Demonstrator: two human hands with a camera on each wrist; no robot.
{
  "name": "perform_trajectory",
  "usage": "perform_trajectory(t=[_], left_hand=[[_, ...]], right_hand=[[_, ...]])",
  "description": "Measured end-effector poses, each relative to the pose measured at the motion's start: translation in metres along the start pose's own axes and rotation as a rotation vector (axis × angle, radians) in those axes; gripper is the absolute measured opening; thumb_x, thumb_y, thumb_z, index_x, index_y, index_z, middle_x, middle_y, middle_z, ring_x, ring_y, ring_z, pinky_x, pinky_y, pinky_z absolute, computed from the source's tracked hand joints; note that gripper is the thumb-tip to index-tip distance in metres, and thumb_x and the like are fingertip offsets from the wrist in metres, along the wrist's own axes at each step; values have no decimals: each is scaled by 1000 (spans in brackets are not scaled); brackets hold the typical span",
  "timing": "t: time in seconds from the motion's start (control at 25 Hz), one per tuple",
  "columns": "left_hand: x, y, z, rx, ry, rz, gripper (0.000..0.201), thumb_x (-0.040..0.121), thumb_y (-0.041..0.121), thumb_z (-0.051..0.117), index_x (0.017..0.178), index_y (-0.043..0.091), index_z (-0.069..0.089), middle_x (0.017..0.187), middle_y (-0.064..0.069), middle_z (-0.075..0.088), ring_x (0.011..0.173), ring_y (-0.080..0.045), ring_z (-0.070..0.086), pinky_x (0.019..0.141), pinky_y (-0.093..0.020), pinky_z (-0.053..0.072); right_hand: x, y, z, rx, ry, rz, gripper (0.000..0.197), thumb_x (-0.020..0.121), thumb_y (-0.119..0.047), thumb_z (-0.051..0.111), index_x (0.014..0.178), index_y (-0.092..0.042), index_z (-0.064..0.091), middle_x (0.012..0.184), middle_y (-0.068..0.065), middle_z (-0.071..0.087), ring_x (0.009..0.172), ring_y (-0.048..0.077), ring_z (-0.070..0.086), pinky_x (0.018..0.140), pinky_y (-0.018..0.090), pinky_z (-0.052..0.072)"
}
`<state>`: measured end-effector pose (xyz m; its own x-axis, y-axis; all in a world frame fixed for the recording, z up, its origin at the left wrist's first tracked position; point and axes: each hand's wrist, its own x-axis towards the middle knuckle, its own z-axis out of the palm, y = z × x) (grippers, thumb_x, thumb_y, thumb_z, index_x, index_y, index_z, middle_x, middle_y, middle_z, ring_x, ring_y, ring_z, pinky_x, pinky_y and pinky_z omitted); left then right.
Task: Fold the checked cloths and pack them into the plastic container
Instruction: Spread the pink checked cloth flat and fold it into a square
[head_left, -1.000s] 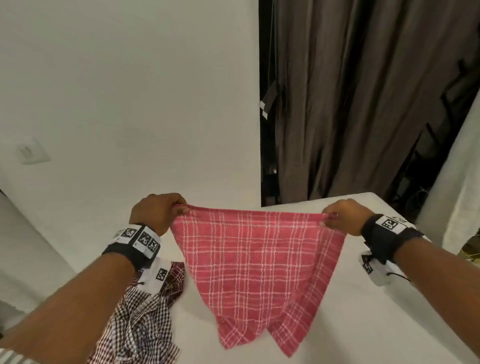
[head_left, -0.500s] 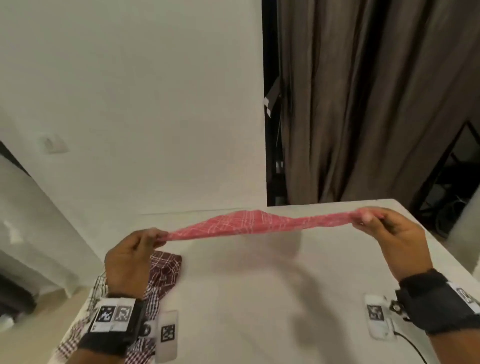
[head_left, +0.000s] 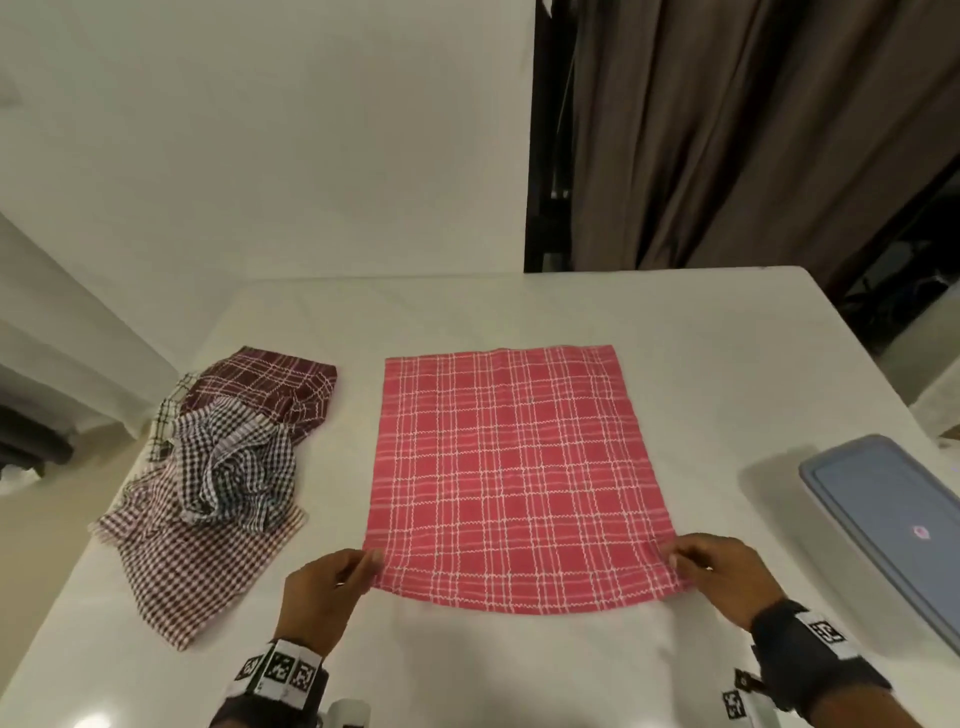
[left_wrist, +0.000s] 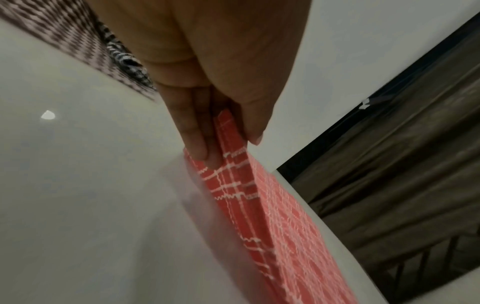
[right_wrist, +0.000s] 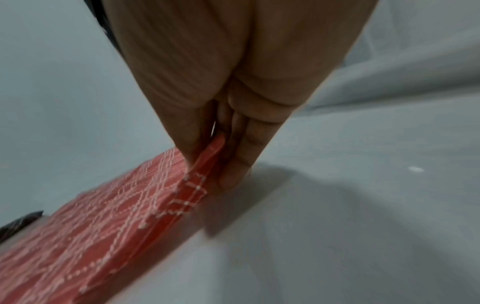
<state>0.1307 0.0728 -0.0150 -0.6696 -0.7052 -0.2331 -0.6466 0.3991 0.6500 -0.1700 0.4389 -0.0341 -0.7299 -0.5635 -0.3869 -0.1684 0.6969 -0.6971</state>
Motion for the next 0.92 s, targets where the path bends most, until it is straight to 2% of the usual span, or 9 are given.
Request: perform_trajectory(t=[0.2,0.28,0.32,0.44,0.52,0.6,0.72,0.8,0.92], left_hand=[[-31,-38,14,29,-227,-113,21,87,48,65,74,34,73,71,17,73,56,-3,67,63,-28,57],[-30,-42,10,136,-224,-87,16,86,52,64,76,41,70,78,22,73,61,1,66,65,-27,57],[-22,-41,8,193,-202,-61,15,86,54,62,79,42,68,84,24,72,65,3,65,70,-26,57],[14,-14,10,274,-188,84,25,87,57,59,109,44,61,115,24,65,85,6,64,79,-22,57],[49,12,29,392,-237,261,55,87,59,57,137,39,44,147,16,44,128,-4,49,105,-32,47],[84,43,55,543,-339,390,90,85,61,58,155,26,13,163,7,4,150,-15,8,122,-40,17],[118,67,91,775,-483,471,107,84,72,36,152,12,-21,157,-8,-30,147,-27,-23,123,-45,-3],[125,52,99,789,-516,442,110,80,81,20,149,9,-26,155,-12,-34,147,-29,-25,123,-47,-3],[124,17,81,669,-428,323,116,75,93,18,150,17,-27,157,-4,-33,147,-23,-26,122,-46,-5]], right_hand=[[-24,16,17,-78,-198,86,16,89,-18,68,86,-34,71,97,-12,71,86,4,68,78,18,55],[-24,3,11,-196,-283,90,13,87,-51,59,84,-42,68,92,-17,71,83,2,66,76,16,53],[-18,-6,8,-240,-290,67,31,79,-68,50,86,-43,68,94,-19,70,84,0,65,78,16,52],[15,-49,21,-349,-243,-111,57,79,-73,48,129,-46,51,136,-24,48,123,0,48,109,34,41],[48,-89,50,-456,-273,-271,91,77,-73,53,152,-41,13,156,-18,16,145,11,14,119,41,15],[85,-128,89,-599,-315,-390,120,68,-79,56,152,-31,-14,159,-8,-16,145,16,-15,118,40,-4],[128,-149,137,-728,-375,-429,142,57,-88,57,149,-18,-26,155,4,-33,142,26,-30,118,47,-13],[139,-141,148,-740,-396,-391,144,56,-93,52,148,-17,-28,155,4,-36,142,26,-33,119,52,-9],[137,-112,122,-762,-387,-362,139,56,-99,42,146,-23,-32,154,1,-38,141,22,-36,117,55,-14]])
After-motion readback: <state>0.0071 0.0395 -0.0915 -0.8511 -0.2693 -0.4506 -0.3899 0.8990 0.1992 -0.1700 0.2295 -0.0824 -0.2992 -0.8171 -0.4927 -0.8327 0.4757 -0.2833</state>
